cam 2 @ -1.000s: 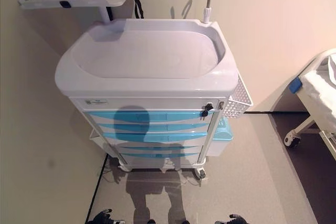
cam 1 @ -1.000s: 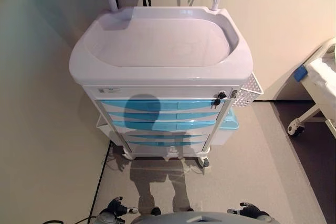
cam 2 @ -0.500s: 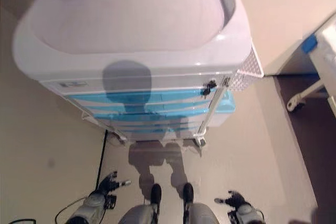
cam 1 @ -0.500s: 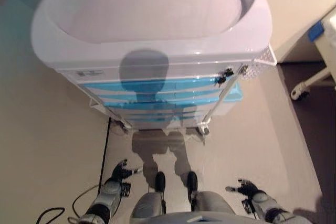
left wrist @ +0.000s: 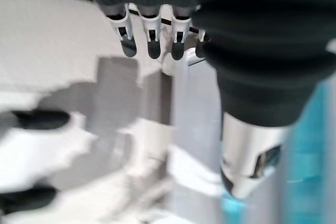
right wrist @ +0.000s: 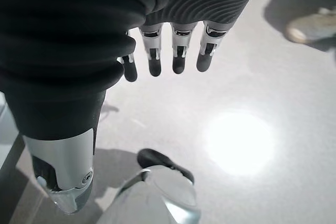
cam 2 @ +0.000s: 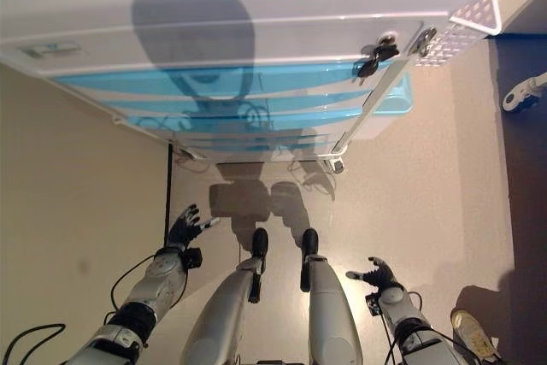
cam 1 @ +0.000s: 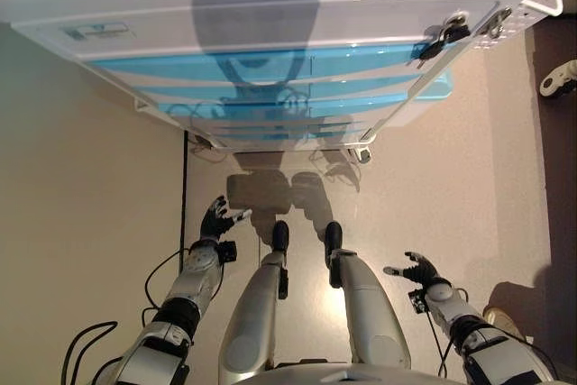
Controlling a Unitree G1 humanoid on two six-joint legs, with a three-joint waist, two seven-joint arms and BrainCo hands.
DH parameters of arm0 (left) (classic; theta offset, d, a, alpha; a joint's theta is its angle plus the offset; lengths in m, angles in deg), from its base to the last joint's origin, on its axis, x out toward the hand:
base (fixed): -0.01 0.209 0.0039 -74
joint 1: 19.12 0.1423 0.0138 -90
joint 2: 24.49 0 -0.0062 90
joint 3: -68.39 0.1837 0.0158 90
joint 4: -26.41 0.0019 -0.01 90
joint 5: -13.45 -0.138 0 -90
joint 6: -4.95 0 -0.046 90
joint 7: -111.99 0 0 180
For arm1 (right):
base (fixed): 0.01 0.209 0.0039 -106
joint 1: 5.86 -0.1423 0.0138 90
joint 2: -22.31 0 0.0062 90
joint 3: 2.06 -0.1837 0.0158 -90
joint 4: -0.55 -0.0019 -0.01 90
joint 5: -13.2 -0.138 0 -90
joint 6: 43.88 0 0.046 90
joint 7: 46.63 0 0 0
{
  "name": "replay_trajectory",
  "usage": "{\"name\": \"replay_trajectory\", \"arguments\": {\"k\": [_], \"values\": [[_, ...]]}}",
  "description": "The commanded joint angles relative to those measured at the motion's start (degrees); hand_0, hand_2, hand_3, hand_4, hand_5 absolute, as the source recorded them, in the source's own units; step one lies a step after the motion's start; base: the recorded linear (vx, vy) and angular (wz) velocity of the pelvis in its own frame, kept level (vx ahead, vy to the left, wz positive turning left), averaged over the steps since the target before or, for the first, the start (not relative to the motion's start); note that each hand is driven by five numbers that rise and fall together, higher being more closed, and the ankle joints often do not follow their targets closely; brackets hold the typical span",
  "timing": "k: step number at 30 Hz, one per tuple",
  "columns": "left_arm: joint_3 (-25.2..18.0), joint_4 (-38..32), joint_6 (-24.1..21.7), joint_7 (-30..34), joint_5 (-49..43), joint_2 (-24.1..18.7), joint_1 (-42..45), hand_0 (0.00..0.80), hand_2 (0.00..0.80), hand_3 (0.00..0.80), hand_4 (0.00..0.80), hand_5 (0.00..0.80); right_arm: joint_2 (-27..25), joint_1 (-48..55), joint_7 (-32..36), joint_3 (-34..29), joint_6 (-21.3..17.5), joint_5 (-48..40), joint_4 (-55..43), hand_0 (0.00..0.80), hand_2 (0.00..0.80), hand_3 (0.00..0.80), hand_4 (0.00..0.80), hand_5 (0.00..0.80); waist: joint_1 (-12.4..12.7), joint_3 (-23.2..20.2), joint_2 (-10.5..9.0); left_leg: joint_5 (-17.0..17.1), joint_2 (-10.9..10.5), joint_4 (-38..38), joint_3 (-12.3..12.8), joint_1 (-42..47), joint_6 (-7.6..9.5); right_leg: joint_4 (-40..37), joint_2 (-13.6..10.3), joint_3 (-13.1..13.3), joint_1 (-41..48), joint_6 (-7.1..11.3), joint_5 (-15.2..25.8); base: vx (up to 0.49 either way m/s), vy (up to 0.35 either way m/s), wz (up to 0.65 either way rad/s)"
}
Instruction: Open the drawer and pick up the medicine
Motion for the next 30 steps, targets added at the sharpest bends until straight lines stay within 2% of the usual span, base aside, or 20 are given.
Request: {"name": "replay_trajectory", "arguments": {"k": [1, 2, 3, 5, 8, 9, 10, 18, 19, 20, 21, 22, 30], "values": [[-0.96, -5.12, -3.60, 2.30, 13.46, 2.29, 0.61, 0.000, 0.000, 0.000, 0.000, 0.000, -0.99, 4.21, -0.81, 2.14, -0.61, -1.17, -0.89, 0.000, 0.000, 0.000, 0.000, 0.000, -0.23, -5.94, -1.83, -3.81, -1.87, 7.36, 0.90, -4.86, 2.45, 0.63, -1.98, 0.36, -0.64, 4.43, 2.62, -0.035, 0.000, 0.05], [-1.15, -5.90, -3.27, 3.41, 18.09, 3.45, -0.07, 0.000, 0.000, 0.000, 0.000, 0.000, -1.01, 4.21, -0.72, 2.14, -0.54, -1.03, -0.86, 0.000, 0.000, 0.000, 0.000, 0.000, -0.44, -6.22, -1.94, -4.51, -1.83, 8.82, 1.08, -5.91, 2.60, 1.71, -2.01, 0.44, -1.51, 4.43, 2.27, -0.022, 0.004, -0.03], [-1.15, -5.89, -3.28, 3.41, 18.10, 3.45, -0.08, 0.000, 0.000, 0.000, 0.000, 0.000, -1.01, 4.21, -0.72, 2.14, -0.54, -1.03, -0.87, 0.000, 0.000, 0.000, 0.000, 0.000, -0.44, -6.25, -1.93, -4.53, -1.83, 8.86, 1.08, -5.97, 2.60, 1.74, -2.01, 0.45, -1.56, 4.43, 2.25, -0.005, 0.003, -0.06], [-1.35, -6.26, -2.59, 5.90, 28.50, 6.12, -2.73, 0.000, 0.000, 0.000, 0.000, 0.000, -1.12, 4.27, -0.35, 2.24, -0.10, -0.49, -0.54, 0.000, 0.000, 0.000, 0.000, 0.000, -1.16, -6.72, -2.01, -5.79, -1.59, 10.83, 1.19, -7.25, 2.62, 3.82, -2.01, 0.75, -2.99, 4.41, 1.44, 0.012, 0.003, -0.09], [-0.75, -5.95, -1.48, 7.98, 36.27, 8.17, -5.43, 0.000, 0.000, 0.000, 0.000, 0.000, -1.26, 4.14, 0.18, 2.44, 0.36, 0.06, -0.59, 0.000, 0.000, 0.000, 0.000, 0.000, -1.81, -7.13, -2.16, -6.59, -1.26, 11.75, 1.37, -7.84, 2.59, 4.43, -1.94, 0.78, -3.66, 4.44, 1.15, 0.021, -0.001, -0.10], [-0.75, -5.93, -1.48, 7.99, 36.28, 8.17, -5.45, 0.000, 0.000, 0.000, 0.000, 0.000, -1.26, 4.14, 0.18, 2.44, 0.36, 0.06, -0.59, 0.000, 0.000, 0.000, 0.000, 0.000, -1.81, -7.13, -2.15, -6.60, -1.26, 11.77, 1.37, -7.86, 2.59, 4.44, -1.93, 0.78, -3.67, 4.44, 1.15, 0.024, 0.004, -0.08], [-0.31, -5.46, -0.59, 9.28, 40.56, 9.23, -7.32, 0.000, 0.000, 0.000, 0.000, 0.000, -1.27, 3.97, 0.54, 2.48, 0.47, -0.12, -0.53, 0.000, 0.000, 0.000, 0.000, 0.000, -2.31, -7.35, -2.26, -6.95, -1.14, 12.23, 1.54, -8.36, 2.68, 4.81, -1.67, 0.96, -4.33, 4.49, 1.01, 0.020, 0.005, -0.04], [0.52, -5.91, -1.16, 10.98, 43.61, 8.79, -11.87, 0.000, 0.000, 0.000, 0.000, 0.000, -1.25, 4.15, 2.02, 3.32, 0.27, -0.41, -0.69, 0.000, 0.000, 0.000, 0.000, 0.000, -3.30, -7.64, -2.81, -7.93, -0.61, 12.93, 2.47, -9.21, 2.91, 5.39, -1.39, 1.67, -5.96, 4.68, 1.04, 0.029, 0.008, -0.07], [0.37, -6.23, -1.96, 10.68, 43.64, 8.52, -13.43, 0.000, 0.000, 0.000, 0.000, 0.000, -1.12, 4.15, 2.31, 3.70, 0.20, -0.52, -0.41, 0.000, 0.000, 0.000, 0.000, 0.000, -3.43, -7.63, -2.98, -10.06, -0.53, 14.03, 2.30, -8.90, 2.75, 6.41, -1.22, 1.95, -5.70, 4.96, -0.73, 0.010, -0.003, -0.08], [0.32, -6.44, -2.33, 10.59, 43.63, 8.17, -14.25, 0.000, 0.000, 0.000, 0.000, 0.000, -1.10, 4.12, 2.45, 3.82, 0.12, -0.56, -0.48, 0.000, 0.000, 0.000, 0.000, 0.000, -3.57, -7.49, -3.15, -8.26, -0.45, 13.79, 2.71, -9.90, 2.91, 5.88, -1.30, 1.78, -6.53, 4.74, 1.03, 0.010, -0.003, -0.10], [0.02, -6.72, -2.77, 10.39, 43.82, 7.94, -15.00, 0.000, 0.000, 0.000, 0.000, 0.000, -1.07, 4.14, 2.51, 3.91, 0.02, -0.58, -0.43, 0.000, 0.000, 0.000, 0.000, 0.000, -3.64, -7.48, -3.19, -8.35, -0.42, 14.03, 2.81, -10.22, 2.91, 6.07, -1.24, 1.75, -6.85, 4.73, 1.04, 0.004, -0.003, -0.09], [-0.08, -6.97, -3.02, 10.13, 43.99, 7.66, -15.80, 0.000, 0.000, 0.000, 0.000, 0.000, -1.04, 4.18, 2.57, 4.06, 0.02, -0.61, -0.36, 0.000, 0.000, 0.000, 0.000, 0.000, -3.67, -7.63, -3.16, -10.24, -0.34, 14.50, 2.55, -9.60, 2.77, 6.83, -1.07, 1.82, -6.51, 4.98, -0.71, 0.100, 0.003, -0.07], [-0.44, -12.21, -6.10, 9.25, 43.51, 5.45, -18.99, 0.000, 0.000, 0.000, 0.000, 0.000, -0.91, 4.27, 3.55, 4.86, -0.03, 0.13, 0.57, 0.000, 0.000, 0.000, 0.000, 0.000, -3.67, -8.20, -2.97, -10.33, -0.26, 14.75, 2.80, -10.53, 2.76, 6.88, -0.97, 1.66, -7.46, 5.10, -0.42, 0.014, 0.000, -0.01]]}}
